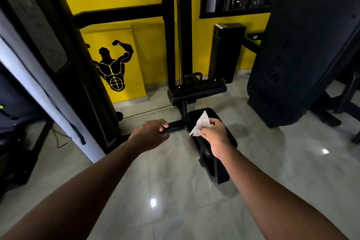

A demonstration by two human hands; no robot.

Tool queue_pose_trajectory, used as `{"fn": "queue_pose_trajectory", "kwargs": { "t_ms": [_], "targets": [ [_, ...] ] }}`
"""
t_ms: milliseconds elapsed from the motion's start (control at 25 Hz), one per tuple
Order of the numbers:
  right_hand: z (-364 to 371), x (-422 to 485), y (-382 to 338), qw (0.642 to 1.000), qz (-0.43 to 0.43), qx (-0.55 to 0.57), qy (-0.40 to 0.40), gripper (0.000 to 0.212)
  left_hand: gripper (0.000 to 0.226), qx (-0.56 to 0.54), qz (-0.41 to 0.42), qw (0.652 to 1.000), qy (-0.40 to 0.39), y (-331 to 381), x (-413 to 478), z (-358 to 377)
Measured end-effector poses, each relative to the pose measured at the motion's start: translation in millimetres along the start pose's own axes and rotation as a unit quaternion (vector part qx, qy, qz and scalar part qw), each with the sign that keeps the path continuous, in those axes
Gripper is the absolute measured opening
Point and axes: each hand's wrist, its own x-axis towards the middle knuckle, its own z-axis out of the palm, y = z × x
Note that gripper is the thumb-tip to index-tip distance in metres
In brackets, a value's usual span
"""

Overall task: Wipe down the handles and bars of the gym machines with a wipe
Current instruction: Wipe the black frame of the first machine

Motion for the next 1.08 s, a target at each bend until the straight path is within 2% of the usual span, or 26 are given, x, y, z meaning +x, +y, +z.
{"fn": "queue_pose_trajectory", "kwargs": {
  "t_ms": [160, 360, 520, 600, 680, 760, 920, 1080],
  "targets": [
    [32, 89, -20, 0.993, 0.022, 0.118, 0.003, 0.019, 0.034, 0.002, 0.004, 1.000, -0.008, -20, 110, -9],
    [89, 216, -35, 0.986, 0.034, 0.164, 0.019, 0.031, 0.036, 0.021, 0.035, 0.998, -0.038, -62, 267, -11],
    [126, 314, -50, 0.981, 0.043, 0.181, 0.048, 0.012, 0.033, 0.026, 0.047, 0.997, -0.046, -88, 389, -10],
    [139, 357, -50, 0.989, 0.019, 0.125, 0.071, 0.017, 0.033, 0.033, 0.058, 0.997, -0.041, -94, 435, -8],
    [152, 409, -45, 0.994, -0.049, -0.014, 0.096, 0.023, 0.032, 0.027, 0.061, 0.997, -0.031, -101, 485, -2],
    [162, 459, -41, 0.976, -0.127, -0.143, 0.106, 0.027, 0.031, 0.026, 0.064, 0.997, -0.021, -107, 535, 13],
    [178, 551, -29, 0.939, -0.221, -0.238, 0.118, 0.036, 0.036, 0.038, 0.077, 0.996, -0.013, -121, 620, 52],
    [192, 624, 7, 0.913, -0.260, -0.295, 0.105, 0.036, 0.041, 0.031, 0.087, 0.996, -0.010, -138, 684, 90]
  ]
}}
